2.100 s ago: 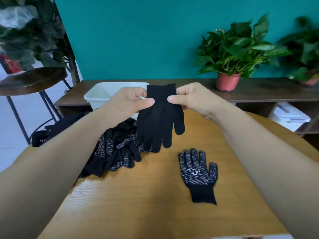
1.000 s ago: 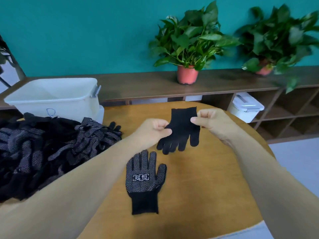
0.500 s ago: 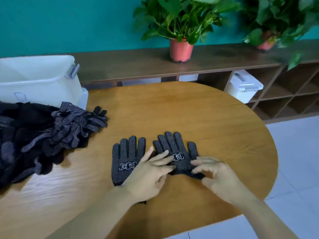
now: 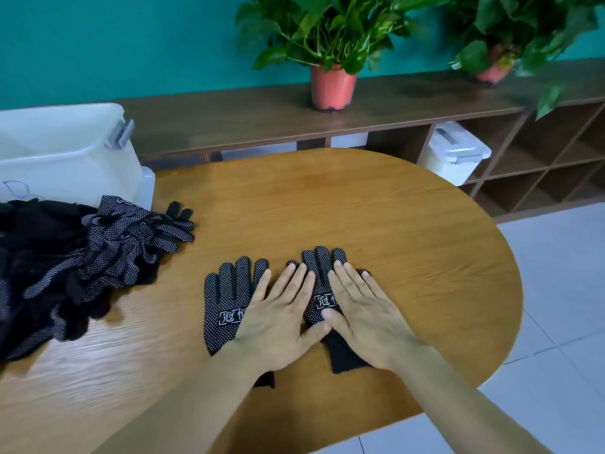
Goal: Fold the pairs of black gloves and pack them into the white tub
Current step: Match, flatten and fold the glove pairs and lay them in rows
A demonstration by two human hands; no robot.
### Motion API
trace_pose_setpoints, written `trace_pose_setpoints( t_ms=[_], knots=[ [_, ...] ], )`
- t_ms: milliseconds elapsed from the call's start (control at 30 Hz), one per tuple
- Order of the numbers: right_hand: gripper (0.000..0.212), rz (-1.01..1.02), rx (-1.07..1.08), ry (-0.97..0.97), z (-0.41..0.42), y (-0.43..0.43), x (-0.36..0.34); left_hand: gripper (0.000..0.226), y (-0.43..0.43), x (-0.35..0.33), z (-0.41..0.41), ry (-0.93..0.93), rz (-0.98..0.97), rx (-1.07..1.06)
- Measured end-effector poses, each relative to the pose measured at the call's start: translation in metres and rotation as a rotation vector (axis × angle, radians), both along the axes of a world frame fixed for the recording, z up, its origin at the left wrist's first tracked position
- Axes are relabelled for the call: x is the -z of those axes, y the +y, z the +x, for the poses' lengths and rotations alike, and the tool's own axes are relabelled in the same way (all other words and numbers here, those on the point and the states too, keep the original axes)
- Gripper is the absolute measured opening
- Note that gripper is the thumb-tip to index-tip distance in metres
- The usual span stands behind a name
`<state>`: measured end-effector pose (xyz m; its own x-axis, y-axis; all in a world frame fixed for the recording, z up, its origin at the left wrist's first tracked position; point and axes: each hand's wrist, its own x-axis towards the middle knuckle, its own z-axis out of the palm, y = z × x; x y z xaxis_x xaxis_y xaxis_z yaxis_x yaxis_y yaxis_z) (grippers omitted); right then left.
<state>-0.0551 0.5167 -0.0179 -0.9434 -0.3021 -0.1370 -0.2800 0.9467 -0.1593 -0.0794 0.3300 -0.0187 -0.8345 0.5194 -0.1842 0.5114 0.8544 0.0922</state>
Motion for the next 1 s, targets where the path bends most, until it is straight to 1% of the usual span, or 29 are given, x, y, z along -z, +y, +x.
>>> trace_pose_setpoints(
  t_ms=[100, 233, 333, 400, 467, 600, 800, 900, 1000],
  knots=[
    [0.086, 0.055, 0.037, -0.012, 0.005, 0.0, 0.006, 0.092, -0.007, 0.006, -0.003, 0.04, 0.0, 0.033],
    [0.082, 0.077, 0.045, -0.004, 0.004, -0.002, 0.007, 0.089, -0.005, 0.006, -0.006, 0.036, 0.005, 0.046],
    [0.073, 0.012, 0.074, -0.039, 0.003, -0.004, -0.001, 0.084, -0.008, -0.001, -0.005, 0.01, 0.063, 0.053],
    [0.07, -0.059, 0.095, -0.011, 0.0, -0.004, -0.006, 0.081, -0.01, -0.004, -0.002, 0.039, 0.092, 0.066],
    [0.075, -0.048, 0.088, 0.022, -0.003, -0.004, -0.006, 0.081, -0.008, -0.004, 0.006, 0.06, 0.075, 0.103],
    [0.088, 0.066, 0.106, -0.024, -0.002, -0.003, 0.004, 0.086, -0.007, 0.005, 0.016, 0.062, 0.026, 0.124],
    [0.09, 0.101, 0.129, -0.026, 0.0, -0.002, 0.005, 0.088, -0.007, 0.009, 0.013, 0.073, 0.021, 0.101],
    [0.09, 0.072, 0.146, -0.042, 0.0, -0.006, 0.0, 0.089, -0.009, 0.004, 0.013, 0.054, 0.095, 0.086],
    [0.076, -0.042, 0.157, 0.023, -0.004, -0.02, -0.023, 0.088, -0.023, -0.011, 0.011, 0.076, 0.218, 0.056]
  ],
)
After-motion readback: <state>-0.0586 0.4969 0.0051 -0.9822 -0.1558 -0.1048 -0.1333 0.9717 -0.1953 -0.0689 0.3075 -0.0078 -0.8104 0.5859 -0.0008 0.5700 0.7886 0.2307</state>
